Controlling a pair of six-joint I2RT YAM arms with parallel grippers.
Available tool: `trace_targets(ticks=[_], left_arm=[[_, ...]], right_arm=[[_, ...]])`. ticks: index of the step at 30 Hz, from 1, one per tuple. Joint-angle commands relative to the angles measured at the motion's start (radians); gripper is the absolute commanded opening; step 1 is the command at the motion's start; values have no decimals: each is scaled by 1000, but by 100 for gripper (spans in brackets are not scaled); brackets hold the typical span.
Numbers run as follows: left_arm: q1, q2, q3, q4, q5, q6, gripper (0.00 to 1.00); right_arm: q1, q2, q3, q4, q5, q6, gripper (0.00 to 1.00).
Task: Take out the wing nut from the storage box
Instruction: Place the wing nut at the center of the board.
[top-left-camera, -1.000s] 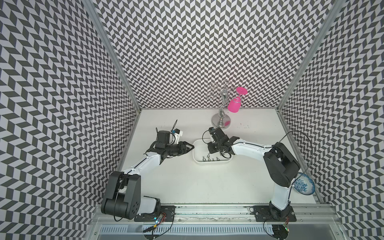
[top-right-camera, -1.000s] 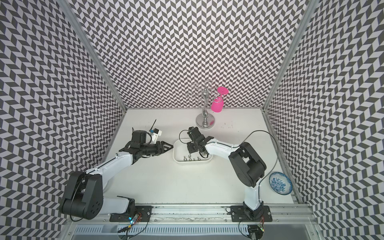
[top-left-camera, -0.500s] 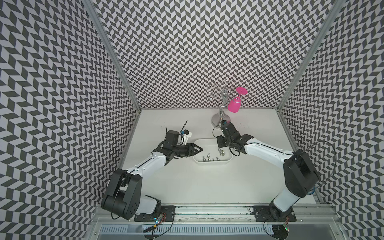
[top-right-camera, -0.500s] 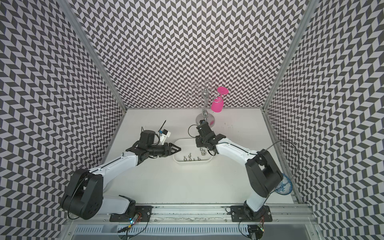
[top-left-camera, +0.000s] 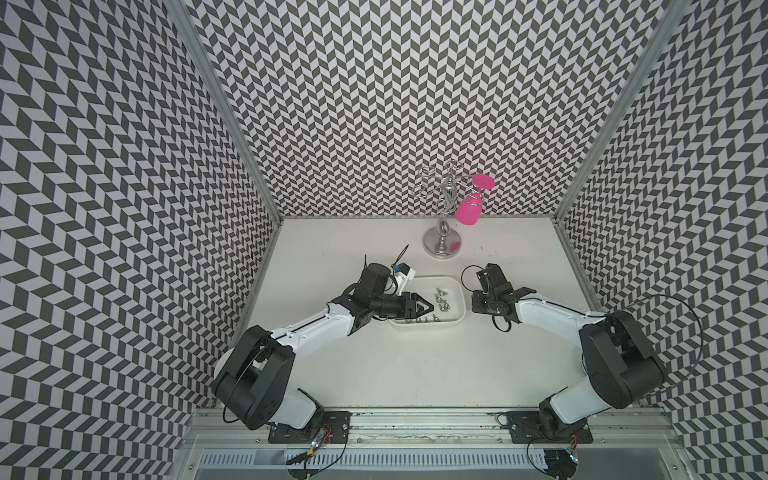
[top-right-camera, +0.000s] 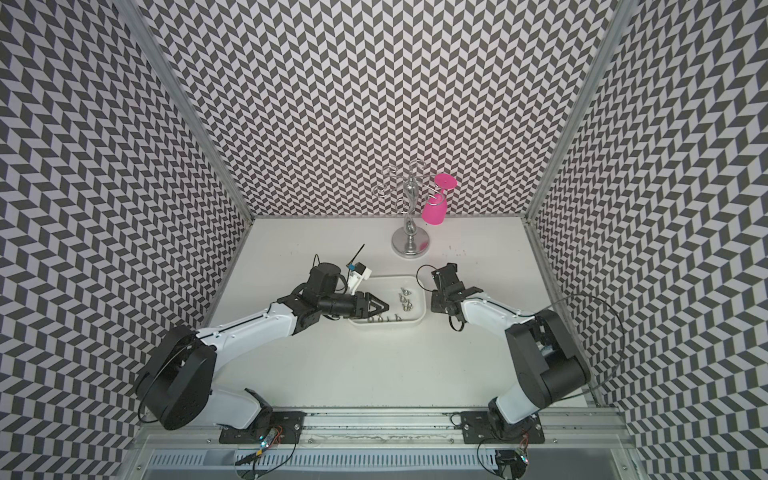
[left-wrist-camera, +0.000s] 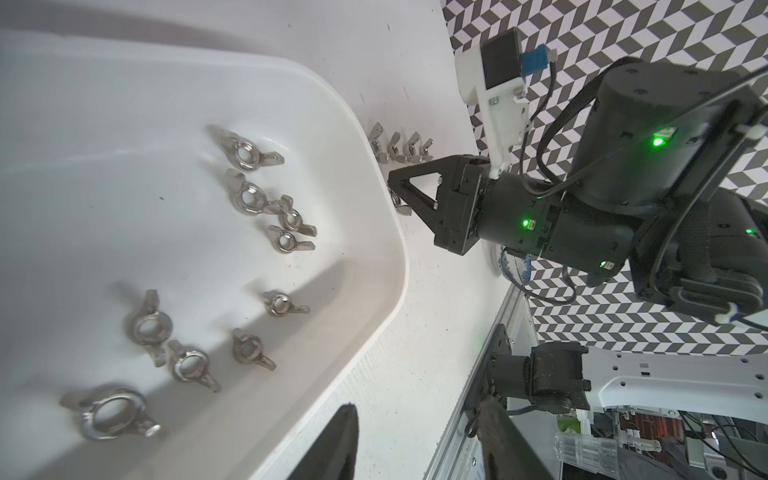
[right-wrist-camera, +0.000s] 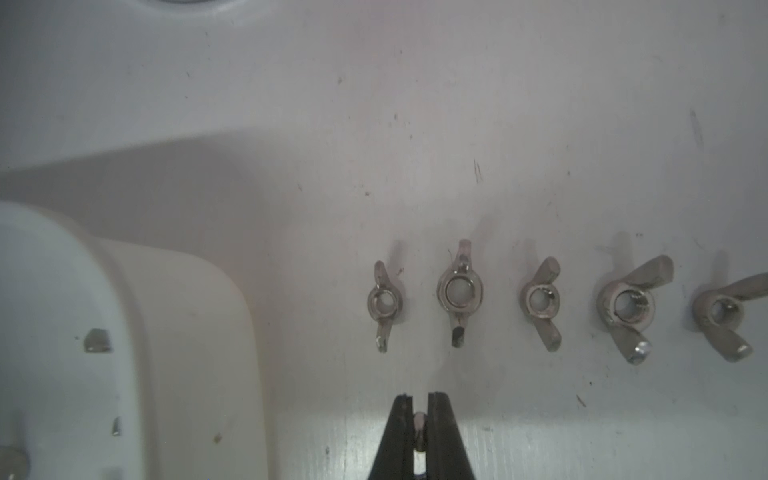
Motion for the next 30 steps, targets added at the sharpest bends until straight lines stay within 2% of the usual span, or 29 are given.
trace_targets(ticks=[1, 17, 25, 30], left_arm=[[-19, 1, -4, 77, -27, -34, 51], [-12, -34, -1, -3, -52, 20, 51], [-12, -30, -1, 5, -49, 12, 51], [-13, -1, -10, 53, -28, -18, 51]], right_arm=[[4, 11, -7, 72, 6, 15, 0], [14, 46, -1, 68, -8, 1, 0], [37, 58, 4, 49, 33, -2, 0], [48, 68, 10, 43, 47, -1, 5]])
